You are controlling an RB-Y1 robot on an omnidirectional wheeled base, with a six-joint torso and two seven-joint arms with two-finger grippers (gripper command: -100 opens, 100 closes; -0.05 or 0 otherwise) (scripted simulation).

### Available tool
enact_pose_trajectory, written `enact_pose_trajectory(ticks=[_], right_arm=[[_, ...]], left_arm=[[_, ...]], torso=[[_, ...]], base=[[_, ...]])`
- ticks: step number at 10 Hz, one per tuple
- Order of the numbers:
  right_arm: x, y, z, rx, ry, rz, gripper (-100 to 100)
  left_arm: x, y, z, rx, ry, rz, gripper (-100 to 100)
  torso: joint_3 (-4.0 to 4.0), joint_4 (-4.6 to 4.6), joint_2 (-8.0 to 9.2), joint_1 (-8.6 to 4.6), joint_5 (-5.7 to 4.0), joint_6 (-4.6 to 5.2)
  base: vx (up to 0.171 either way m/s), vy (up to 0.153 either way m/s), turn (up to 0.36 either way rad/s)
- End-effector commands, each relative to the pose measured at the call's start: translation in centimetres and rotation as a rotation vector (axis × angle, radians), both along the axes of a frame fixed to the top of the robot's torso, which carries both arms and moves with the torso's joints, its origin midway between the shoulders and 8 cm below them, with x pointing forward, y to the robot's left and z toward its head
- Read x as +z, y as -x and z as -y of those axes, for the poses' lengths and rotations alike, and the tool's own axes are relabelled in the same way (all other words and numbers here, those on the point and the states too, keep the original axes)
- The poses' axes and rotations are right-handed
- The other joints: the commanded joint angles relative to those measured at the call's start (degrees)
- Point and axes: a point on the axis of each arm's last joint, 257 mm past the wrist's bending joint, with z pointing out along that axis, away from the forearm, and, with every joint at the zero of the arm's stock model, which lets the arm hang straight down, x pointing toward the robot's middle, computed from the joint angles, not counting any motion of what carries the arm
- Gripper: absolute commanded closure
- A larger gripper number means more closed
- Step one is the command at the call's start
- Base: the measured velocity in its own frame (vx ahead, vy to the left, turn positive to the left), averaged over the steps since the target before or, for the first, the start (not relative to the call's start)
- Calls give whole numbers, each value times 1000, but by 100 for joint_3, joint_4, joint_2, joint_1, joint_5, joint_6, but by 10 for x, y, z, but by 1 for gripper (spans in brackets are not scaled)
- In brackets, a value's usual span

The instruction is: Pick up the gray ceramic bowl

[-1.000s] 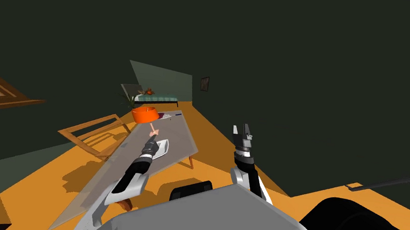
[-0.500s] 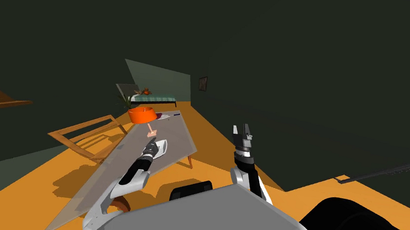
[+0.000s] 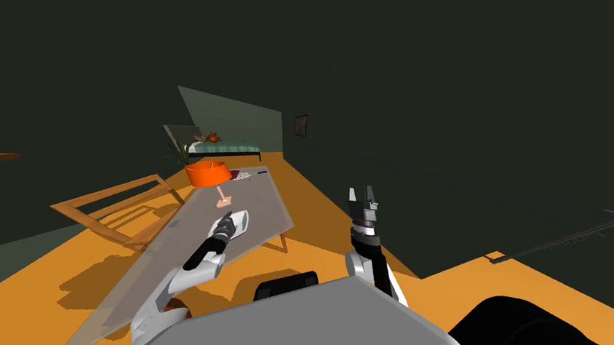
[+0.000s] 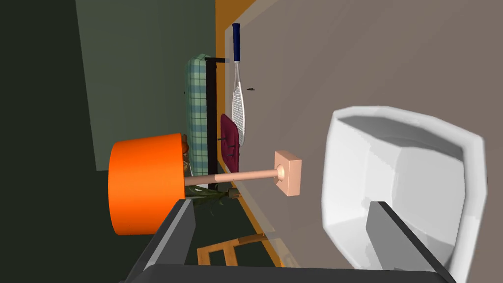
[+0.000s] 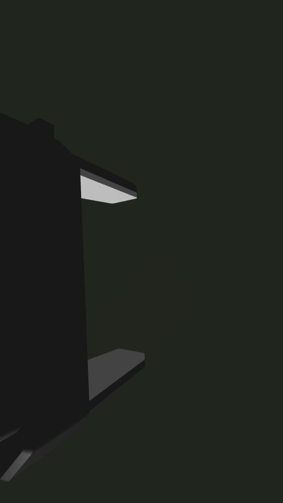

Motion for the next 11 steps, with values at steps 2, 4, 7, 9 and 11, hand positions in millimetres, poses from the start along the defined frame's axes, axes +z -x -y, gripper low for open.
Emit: enact_pose_trajectory(ticks=[2,4,7,9,11], right_arm=[[0,0,0,0,0,0,0],[0,0,0,0,0,0,0],[0,0,0,0,0,0,0],[0,0,0,0,0,0,0],[0,0,0,0,0,0,0]], left_arm=[[-21,0,-10,25,21,-57,-100],[-48,4,-21,64,56,-140,-100],[-76,12,-31,102,92,-227,-100],[-91,18,-35,121,112,-276,-100],[-108,26,-38,139,132,-325,-100]], torso=[[0,0,0,2,0,2],[-1,0,-2,4,1,1],[0,0,0,9,2,0],[-2,-1,-3,12,3,-2],[-2,-1,-4,8,2,-2]], base=[[-6,25,-71],[-7,43,-106],[-7,50,-93],[-2,51,-74],[0,41,-63]])
